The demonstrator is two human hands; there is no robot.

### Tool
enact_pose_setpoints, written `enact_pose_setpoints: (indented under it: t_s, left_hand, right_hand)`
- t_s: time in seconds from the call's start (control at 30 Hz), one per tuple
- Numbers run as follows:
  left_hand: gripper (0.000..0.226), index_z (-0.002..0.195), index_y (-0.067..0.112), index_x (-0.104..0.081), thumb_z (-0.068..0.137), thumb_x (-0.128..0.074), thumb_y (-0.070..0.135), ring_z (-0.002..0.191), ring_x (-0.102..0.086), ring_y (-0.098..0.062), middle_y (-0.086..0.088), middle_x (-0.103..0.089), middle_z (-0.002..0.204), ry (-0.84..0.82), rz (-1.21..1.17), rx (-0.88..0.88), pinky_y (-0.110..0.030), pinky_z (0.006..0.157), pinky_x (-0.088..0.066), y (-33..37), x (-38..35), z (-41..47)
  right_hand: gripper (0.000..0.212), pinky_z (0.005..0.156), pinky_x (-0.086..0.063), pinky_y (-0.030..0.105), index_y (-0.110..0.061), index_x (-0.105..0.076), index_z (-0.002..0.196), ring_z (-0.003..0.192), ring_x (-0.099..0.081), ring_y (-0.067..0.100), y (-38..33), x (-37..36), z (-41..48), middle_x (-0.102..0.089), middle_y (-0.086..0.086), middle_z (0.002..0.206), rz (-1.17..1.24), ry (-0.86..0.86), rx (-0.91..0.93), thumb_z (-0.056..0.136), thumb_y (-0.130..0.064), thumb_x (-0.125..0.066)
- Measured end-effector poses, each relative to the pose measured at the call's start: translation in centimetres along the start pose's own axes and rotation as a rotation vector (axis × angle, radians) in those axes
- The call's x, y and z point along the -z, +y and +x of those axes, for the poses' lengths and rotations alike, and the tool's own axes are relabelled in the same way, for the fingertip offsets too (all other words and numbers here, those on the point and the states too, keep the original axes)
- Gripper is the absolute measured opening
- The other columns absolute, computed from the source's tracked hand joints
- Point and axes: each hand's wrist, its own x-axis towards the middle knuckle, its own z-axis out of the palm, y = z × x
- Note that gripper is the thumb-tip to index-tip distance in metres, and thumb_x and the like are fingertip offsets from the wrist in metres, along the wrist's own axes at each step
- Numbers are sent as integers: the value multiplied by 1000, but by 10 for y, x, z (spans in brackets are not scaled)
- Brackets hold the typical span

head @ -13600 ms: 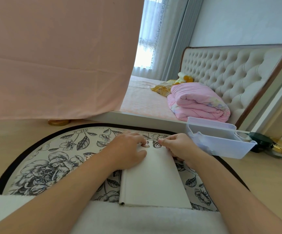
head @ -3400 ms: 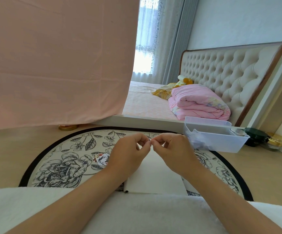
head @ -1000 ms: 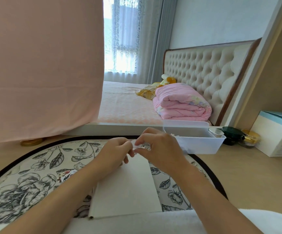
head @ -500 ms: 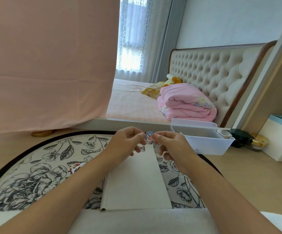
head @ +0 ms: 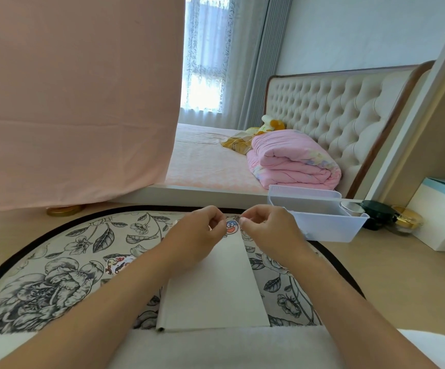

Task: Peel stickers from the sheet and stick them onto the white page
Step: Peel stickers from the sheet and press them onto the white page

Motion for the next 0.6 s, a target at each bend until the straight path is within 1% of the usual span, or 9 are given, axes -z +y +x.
enact_pose_setpoints:
  t_s: [0.07,0.13,0.2,0.3,0.37,0.4,0.43,0.5,0.6]
  left_hand:
    - [17,83,34,-55,98,-49,38,59,-47,-3,23,-56,67,-18,87,-30,-28,58,-37,1,3,-2]
    - [16,86,33,-55,99,-47,39,58,-46,-4,35,-55,69,-57,105,-58,-28,59,-39,1,5,-3]
    - [15,89,32,-56,99,-47,38,57,-46,-4,41,-53,71,-88,108,-77,-30,60,-42,1,6,-3]
    - [12,90,35,-60,98,-52,40,66,-55,-1,30,-61,76,-37,75,-71,-32,68,-49,-2,5,-2]
    - [6,92,35,-64,96,-60,37,73,-63,-2,20,-68,80,30,-96,-39,-35,68,-55,-4,3,1]
    - [1,94,34,-65,94,-65,34,76,-66,-7,15,-70,83,58,-209,-10,-36,66,-57,-3,2,2]
    - [8,98,31,-65,91,-69,31,77,-68,-13,11,-71,85,81,-291,20,-35,61,-58,-2,2,3]
    - [17,102,26,-66,88,-75,28,75,-67,-13,6,-72,89,87,-366,57,-27,55,-55,0,2,4]
    - [9,92,22,-71,86,-77,23,67,-65,-8,-4,-73,87,88,-419,76,-25,54,-55,0,3,5]
  right_hand:
    - [8,60,-41,16,-31,-74,93,54,-55,-5,0,4,2,-71,-13,82,0,-31,87,90,-34,-68]
    - [7,61,-38,12,-29,-77,94,56,-55,-10,-1,6,2,-72,-13,83,4,-117,174,90,-31,-72]
    - [3,63,-42,16,-28,-78,87,59,-56,-9,2,5,3,-72,-16,78,-53,-131,221,87,-30,-76]
    - [3,58,-44,17,-25,-80,84,53,-53,-3,6,4,5,-70,-12,70,21,-132,174,86,-27,-78]
    - [5,52,-42,18,-19,-79,85,49,-49,0,6,5,5,-69,-6,66,146,-135,112,87,-23,-77]
    - [5,49,-42,19,-17,-79,86,49,-49,4,5,5,4,-70,-4,68,228,-127,67,88,-21,-77]
    - [5,46,-40,19,-15,-78,87,49,-49,7,5,6,4,-71,-2,70,316,-122,11,89,-19,-75]
    - [8,43,-36,19,-13,-78,90,50,-49,10,5,6,3,-72,-1,75,445,-146,-96,91,-19,-73]
    - [12,44,-34,19,-13,-78,96,52,-50,10,7,5,3,-73,-2,81,523,-241,-195,93,-22,-71]
